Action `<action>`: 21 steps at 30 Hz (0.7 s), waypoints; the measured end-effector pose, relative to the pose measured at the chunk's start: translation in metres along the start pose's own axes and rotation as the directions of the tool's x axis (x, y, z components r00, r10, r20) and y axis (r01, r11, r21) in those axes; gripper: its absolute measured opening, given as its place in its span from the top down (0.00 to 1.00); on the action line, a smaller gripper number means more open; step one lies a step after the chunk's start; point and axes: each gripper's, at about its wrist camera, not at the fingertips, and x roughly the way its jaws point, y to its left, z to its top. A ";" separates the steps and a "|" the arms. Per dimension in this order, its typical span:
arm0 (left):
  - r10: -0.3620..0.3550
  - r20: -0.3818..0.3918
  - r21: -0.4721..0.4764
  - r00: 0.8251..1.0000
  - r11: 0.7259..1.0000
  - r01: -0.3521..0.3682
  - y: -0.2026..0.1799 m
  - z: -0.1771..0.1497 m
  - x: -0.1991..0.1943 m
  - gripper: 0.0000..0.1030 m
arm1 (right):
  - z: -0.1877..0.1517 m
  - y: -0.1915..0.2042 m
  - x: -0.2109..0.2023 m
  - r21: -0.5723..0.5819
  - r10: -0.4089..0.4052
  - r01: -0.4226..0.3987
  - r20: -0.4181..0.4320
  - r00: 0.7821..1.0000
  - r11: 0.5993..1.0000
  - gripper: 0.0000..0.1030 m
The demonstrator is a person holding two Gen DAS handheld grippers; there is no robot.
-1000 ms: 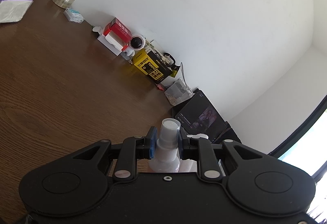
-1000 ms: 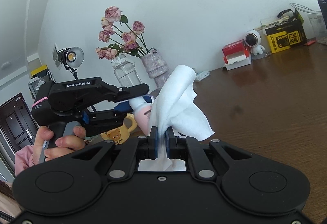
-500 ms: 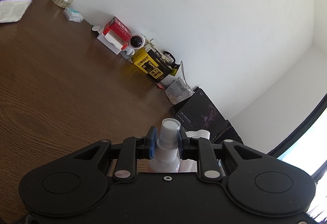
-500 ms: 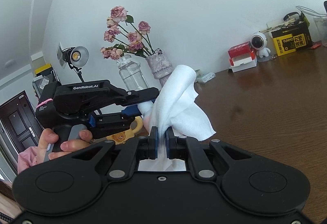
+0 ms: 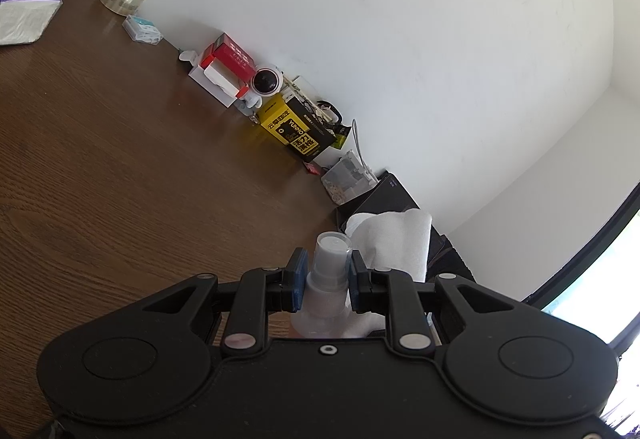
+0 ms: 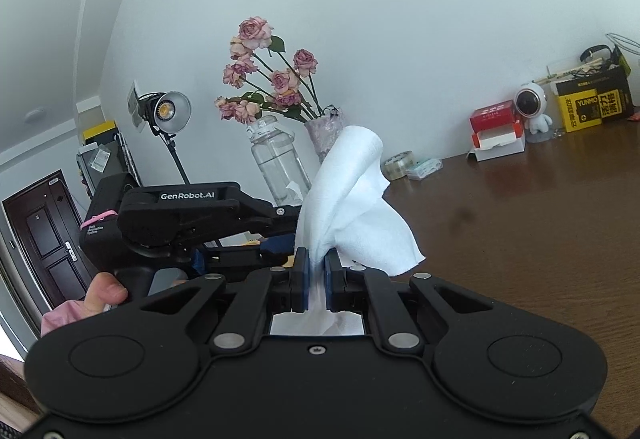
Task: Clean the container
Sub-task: 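Wipe the bottle body with the right gripper's tissue while the left gripper holds it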
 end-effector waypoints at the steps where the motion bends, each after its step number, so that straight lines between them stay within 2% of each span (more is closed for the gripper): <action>1: 0.001 -0.001 0.000 1.000 1.000 -0.001 0.000 0.000 0.000 0.80 | -0.002 -0.002 -0.001 0.006 -0.005 0.005 -0.003 1.000 1.000 0.92; 13: 0.006 0.002 -0.003 1.000 1.000 -0.006 0.000 0.001 0.001 0.80 | -0.023 -0.024 -0.017 0.078 -0.072 0.075 -0.046 0.996 0.994 0.92; 21: 0.004 0.000 0.000 1.000 1.000 -0.004 -0.001 0.000 0.001 0.80 | -0.017 -0.015 -0.013 0.053 -0.046 0.048 -0.034 0.998 0.997 0.92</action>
